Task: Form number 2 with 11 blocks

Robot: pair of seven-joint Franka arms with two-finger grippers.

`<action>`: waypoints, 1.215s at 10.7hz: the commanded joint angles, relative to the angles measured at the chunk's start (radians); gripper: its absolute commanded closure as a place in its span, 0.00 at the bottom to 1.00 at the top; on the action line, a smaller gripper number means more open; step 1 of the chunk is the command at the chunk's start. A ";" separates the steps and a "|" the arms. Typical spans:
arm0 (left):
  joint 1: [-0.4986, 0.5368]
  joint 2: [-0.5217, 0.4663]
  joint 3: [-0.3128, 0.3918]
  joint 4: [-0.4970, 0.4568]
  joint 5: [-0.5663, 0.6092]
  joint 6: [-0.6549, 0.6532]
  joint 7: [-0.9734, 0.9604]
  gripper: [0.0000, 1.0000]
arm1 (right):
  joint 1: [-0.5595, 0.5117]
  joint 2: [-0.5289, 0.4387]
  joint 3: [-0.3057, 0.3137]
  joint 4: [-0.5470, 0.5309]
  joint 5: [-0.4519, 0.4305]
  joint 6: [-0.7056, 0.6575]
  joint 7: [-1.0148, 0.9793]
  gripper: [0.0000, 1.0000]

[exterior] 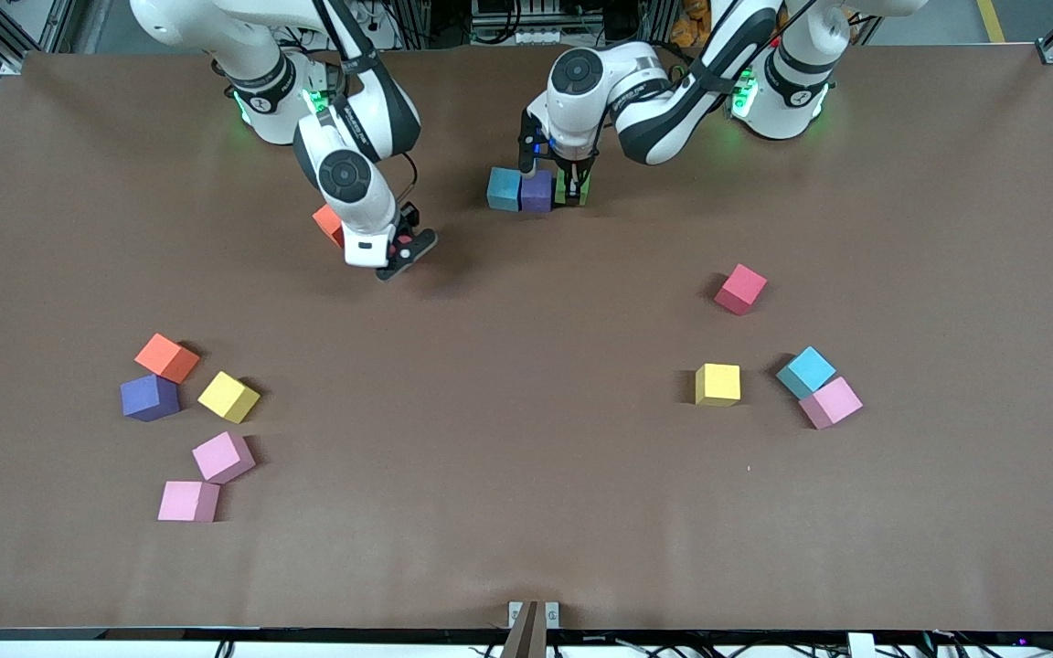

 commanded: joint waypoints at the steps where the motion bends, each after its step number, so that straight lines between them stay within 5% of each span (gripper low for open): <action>1: -0.024 0.021 0.021 0.018 0.004 0.012 -0.015 1.00 | 0.006 0.048 -0.004 0.149 0.025 -0.042 -0.045 0.73; 13: -0.073 0.076 0.087 0.064 0.050 0.018 -0.015 0.98 | -0.021 0.148 -0.008 0.379 0.028 -0.180 0.112 0.78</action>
